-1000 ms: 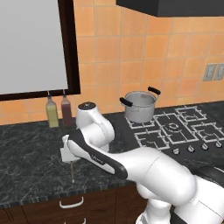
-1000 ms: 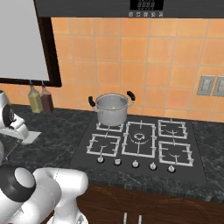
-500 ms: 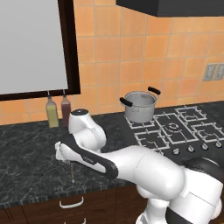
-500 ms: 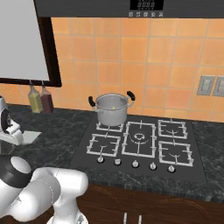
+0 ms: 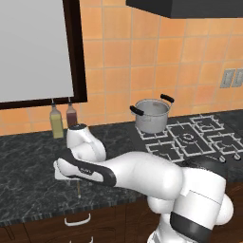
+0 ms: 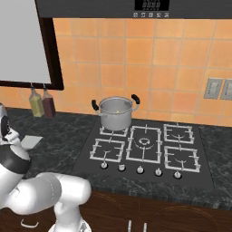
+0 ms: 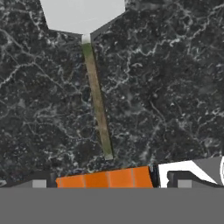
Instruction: Put the mushroom and lemon wedge in the pot. Retrieve the spatula and lightly stir the vegetables in the pot.
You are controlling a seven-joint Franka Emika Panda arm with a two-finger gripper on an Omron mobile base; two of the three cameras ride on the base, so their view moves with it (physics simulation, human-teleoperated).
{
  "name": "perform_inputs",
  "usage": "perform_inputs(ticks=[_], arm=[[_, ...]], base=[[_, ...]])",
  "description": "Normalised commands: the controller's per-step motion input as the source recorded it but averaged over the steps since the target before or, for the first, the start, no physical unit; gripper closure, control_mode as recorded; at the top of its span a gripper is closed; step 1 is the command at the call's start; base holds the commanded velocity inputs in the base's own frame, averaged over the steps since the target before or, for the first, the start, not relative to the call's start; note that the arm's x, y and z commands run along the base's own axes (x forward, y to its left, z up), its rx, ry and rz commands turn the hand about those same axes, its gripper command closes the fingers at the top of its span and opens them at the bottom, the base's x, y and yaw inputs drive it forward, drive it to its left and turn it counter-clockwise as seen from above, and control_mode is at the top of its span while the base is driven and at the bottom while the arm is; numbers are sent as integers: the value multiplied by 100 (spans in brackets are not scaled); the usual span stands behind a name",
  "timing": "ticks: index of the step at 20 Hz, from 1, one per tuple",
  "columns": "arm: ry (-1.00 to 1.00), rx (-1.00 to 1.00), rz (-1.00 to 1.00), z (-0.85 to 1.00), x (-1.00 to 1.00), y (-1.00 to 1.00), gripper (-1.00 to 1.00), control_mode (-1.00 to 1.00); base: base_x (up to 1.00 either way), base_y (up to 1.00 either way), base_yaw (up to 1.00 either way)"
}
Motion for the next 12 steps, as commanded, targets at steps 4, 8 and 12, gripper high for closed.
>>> perform_inputs(ticks=[4, 8, 12], arm=[[3, 0, 0, -27, 4, 4, -100, -100], [1, 0, 0, -26, 12, 0, -100, -100], [0, -1, 0, -16, 1, 0, -100, -100]], base=[[0, 0, 0], [0, 0, 0], [0, 0, 0]])
